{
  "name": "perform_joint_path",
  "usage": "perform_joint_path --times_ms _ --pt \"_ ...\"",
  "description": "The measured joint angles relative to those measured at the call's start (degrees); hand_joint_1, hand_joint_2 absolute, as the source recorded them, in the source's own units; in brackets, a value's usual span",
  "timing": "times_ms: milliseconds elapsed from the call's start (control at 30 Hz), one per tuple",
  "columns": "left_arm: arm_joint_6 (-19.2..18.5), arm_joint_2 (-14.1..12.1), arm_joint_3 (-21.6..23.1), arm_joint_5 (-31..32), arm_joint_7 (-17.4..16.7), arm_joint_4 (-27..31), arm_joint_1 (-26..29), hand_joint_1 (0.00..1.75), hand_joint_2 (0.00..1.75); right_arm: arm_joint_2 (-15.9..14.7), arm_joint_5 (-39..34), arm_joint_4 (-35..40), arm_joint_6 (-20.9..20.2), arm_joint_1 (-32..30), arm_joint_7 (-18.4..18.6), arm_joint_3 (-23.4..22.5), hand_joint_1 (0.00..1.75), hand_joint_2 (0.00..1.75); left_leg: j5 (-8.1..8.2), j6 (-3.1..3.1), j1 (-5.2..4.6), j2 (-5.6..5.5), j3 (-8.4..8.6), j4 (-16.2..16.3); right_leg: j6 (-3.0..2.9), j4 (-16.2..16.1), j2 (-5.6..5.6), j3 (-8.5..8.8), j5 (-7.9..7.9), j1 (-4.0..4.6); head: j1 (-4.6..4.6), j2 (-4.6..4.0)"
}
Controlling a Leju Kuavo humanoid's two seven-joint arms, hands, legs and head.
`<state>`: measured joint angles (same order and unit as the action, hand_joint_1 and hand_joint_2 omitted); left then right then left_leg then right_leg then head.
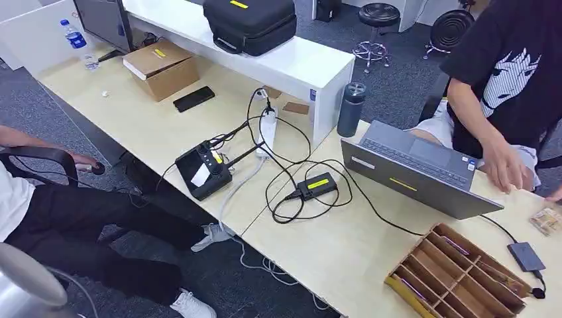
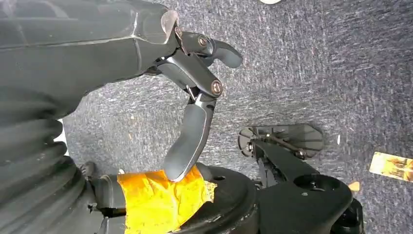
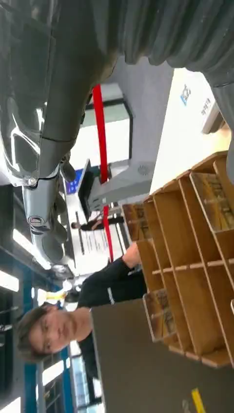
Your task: Pass the card to the sensor for recognition and then transmit it.
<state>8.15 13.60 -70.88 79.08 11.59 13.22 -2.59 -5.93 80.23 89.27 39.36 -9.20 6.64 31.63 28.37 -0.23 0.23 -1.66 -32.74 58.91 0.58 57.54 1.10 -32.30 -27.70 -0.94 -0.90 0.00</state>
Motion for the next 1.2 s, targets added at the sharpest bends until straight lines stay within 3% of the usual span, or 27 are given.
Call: perform_joint_path --times_ms 133,400,1200 --pt "0.0 0.0 0.0 0.5 -0.7 0.0 -0.5 0.0 1.75 1.6 0.7 -5.1 0.1 2.0 4.7 -0.9 0.0 1.75 0.0 0.0 0.0 0.0 0.0 0.0 0.0 0.0 0.0 0.01 0.01 0.0 0.0 0.0" --pt "0.1 0.1 0.0 0.7 -1.1 0.0 -0.6 0.0 1.75 2.0 -0.8 -9.6 0.1 3.4 6.7 -1.0 0.0 1.75 0.0 0.0 0.0 0.0 0.0 0.0 0.0 0.0 0.0 0.0 0.0 0.0 0.0 0.0" --pt "0.3 0.2 0.5 1.7 -1.2 0.0 -0.6 0.0 1.75 5.7 -3.2 -15.9 0.1 6.8 3.1 -2.5 0.0 1.75 -0.01 0.0 0.0 0.0 0.0 0.0 0.0 0.0 0.0 0.0 0.0 0.0 0.0 0.0"
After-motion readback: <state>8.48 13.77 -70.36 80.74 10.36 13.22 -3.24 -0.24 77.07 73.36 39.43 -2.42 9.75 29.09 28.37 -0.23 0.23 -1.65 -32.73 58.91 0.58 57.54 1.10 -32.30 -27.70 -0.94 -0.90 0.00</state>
